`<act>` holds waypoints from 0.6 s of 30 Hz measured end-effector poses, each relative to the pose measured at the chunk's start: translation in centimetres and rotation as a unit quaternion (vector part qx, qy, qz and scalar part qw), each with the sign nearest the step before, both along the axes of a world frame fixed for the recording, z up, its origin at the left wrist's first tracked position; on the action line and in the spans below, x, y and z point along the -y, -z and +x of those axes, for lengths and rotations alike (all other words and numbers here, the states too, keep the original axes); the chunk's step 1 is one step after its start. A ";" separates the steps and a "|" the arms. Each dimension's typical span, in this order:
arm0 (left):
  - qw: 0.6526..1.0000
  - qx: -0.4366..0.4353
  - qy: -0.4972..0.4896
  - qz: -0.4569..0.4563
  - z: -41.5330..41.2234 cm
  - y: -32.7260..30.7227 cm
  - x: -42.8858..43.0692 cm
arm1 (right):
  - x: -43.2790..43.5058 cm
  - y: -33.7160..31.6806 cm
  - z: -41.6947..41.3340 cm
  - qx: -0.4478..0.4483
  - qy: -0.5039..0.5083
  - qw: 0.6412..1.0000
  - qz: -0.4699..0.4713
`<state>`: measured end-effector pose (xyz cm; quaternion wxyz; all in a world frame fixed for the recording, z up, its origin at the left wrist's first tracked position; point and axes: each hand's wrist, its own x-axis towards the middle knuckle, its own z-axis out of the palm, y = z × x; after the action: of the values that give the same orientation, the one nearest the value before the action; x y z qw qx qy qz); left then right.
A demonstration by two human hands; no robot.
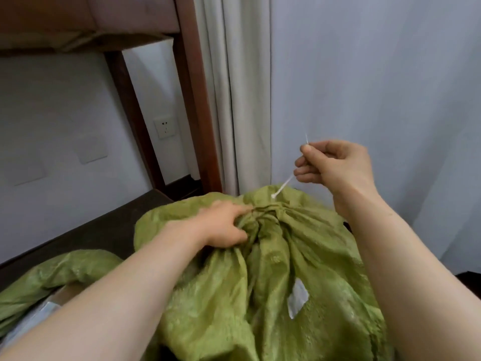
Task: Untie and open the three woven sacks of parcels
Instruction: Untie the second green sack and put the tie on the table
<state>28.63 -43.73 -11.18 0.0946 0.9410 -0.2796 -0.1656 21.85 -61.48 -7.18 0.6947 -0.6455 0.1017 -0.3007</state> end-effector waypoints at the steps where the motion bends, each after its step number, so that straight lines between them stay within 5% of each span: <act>1: 0.999 -0.047 0.022 0.015 -0.7 -0.3 0.2 | -0.1 -0.5 -0.2 0.018 -0.007 1.000 0.022; 3: 0.995 -0.093 0.010 -0.031 -1.1 -1.9 0.5 | -0.5 -1.9 -0.3 0.054 -0.015 0.997 0.053; 6: 0.986 0.100 -0.040 -0.129 0.3 -7.6 0.0 | -1.4 -5.8 0.3 0.117 -0.032 0.988 0.099; 11: 0.896 0.336 -0.074 -0.283 0.9 -19.1 -1.6 | -4.4 -14.7 2.6 0.204 -0.068 0.969 0.121; 18: 0.777 0.455 -0.154 -0.408 2.1 -30.2 -7.1 | -11.1 -26.6 5.8 0.316 -0.069 0.936 0.141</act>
<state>30.75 -36.67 19.03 0.3558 0.8104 -0.1832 0.4279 27.65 -50.38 19.40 0.7941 -0.4181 -0.1263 -0.4227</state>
